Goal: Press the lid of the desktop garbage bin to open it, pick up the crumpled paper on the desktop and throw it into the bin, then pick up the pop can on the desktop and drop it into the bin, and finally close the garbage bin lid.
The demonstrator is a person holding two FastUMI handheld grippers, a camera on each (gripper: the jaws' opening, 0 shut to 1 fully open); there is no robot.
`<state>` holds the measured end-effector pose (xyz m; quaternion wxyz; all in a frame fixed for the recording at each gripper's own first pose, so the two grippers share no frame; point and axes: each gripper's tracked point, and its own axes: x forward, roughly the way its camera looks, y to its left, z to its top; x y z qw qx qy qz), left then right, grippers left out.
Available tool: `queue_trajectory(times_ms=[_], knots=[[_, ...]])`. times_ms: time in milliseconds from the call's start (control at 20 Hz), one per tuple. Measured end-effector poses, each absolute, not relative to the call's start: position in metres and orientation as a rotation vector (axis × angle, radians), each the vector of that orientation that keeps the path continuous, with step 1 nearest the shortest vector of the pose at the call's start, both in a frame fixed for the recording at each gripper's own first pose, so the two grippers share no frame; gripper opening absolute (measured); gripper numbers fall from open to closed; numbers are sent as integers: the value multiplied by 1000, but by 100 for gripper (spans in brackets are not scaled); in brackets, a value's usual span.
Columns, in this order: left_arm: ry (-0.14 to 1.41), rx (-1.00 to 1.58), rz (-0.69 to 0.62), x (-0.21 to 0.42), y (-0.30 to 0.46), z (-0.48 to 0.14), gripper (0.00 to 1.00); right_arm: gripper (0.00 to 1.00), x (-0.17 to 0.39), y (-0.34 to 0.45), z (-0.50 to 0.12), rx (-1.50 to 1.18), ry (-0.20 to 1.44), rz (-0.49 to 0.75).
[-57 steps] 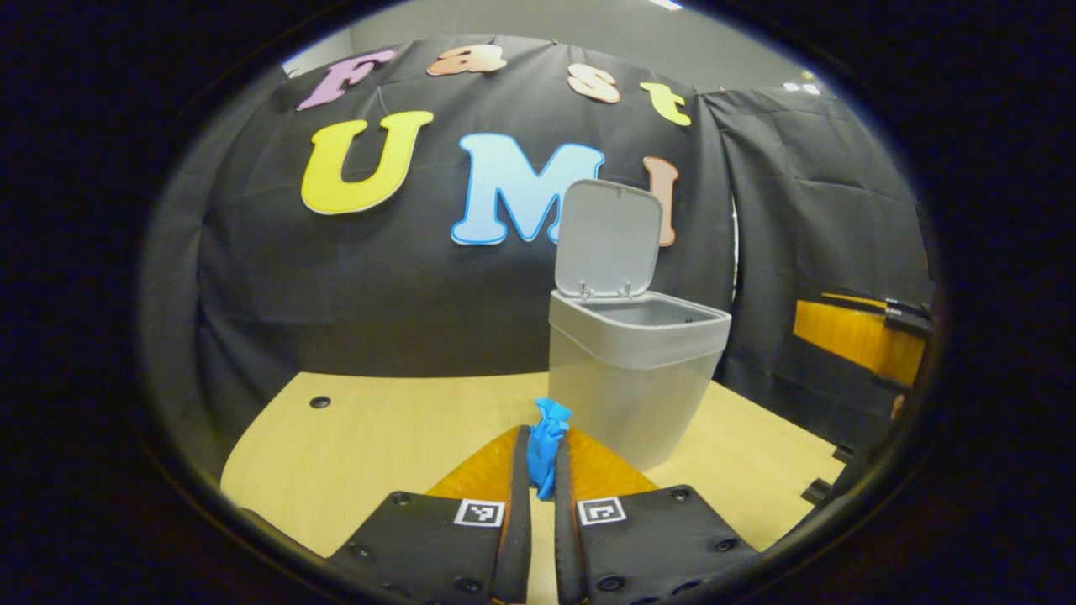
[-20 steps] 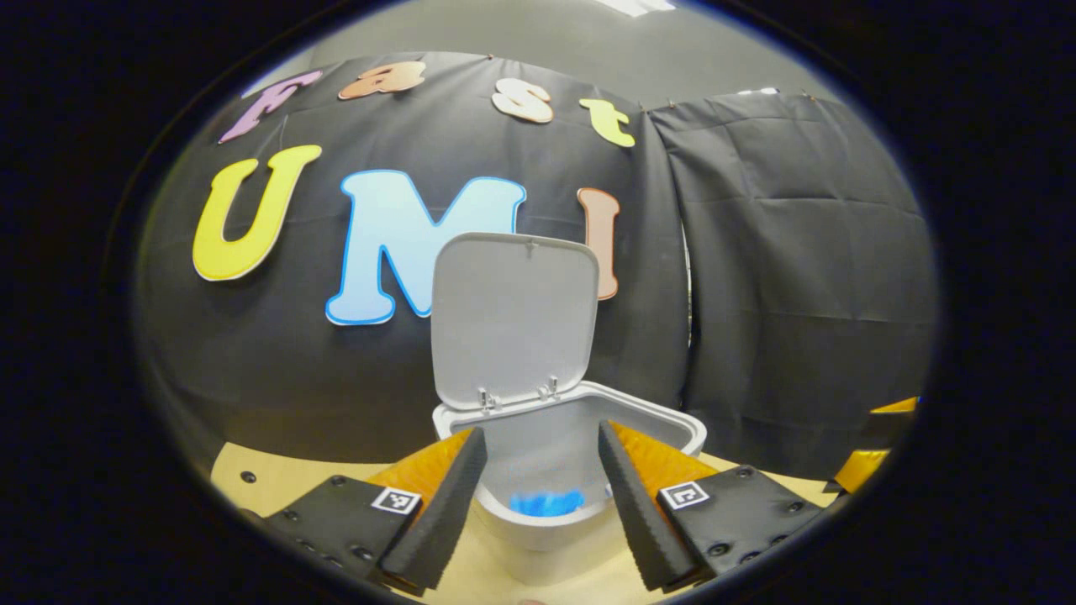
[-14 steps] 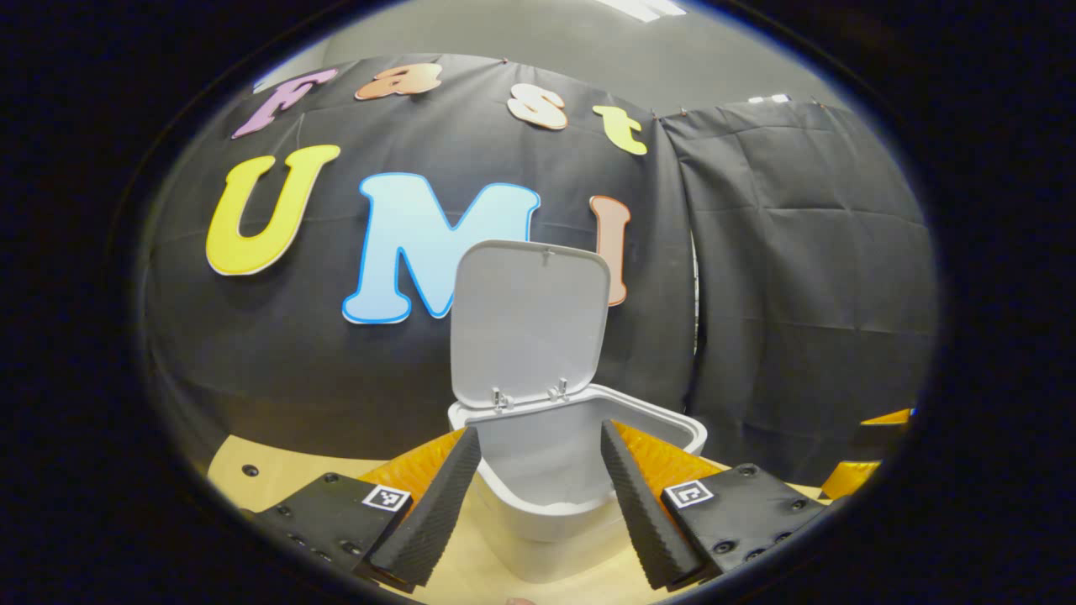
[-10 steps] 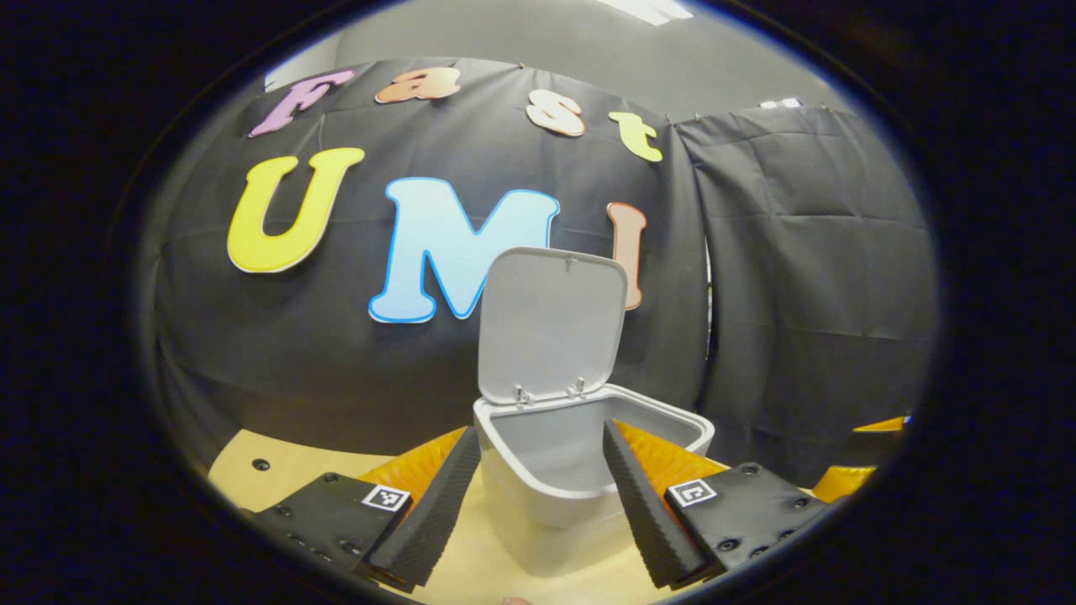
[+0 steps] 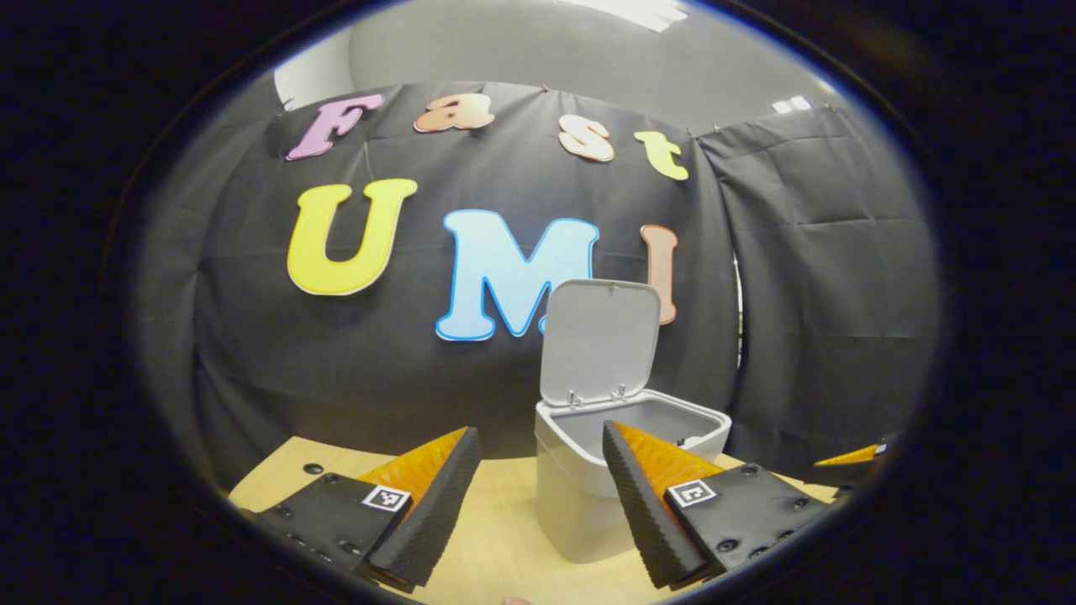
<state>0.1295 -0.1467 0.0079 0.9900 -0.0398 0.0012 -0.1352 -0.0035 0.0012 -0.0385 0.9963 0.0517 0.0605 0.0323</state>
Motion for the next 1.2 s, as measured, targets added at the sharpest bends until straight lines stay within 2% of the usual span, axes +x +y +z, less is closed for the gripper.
queue_trajectory(times_ms=[450,1200], knots=[[33,-93,-171,97,-106,-4,95,95,-11,70,-80,102,283,294],[28,-74,-1,33,-26,2,96,95,-11,113,-127,46,444,454]])
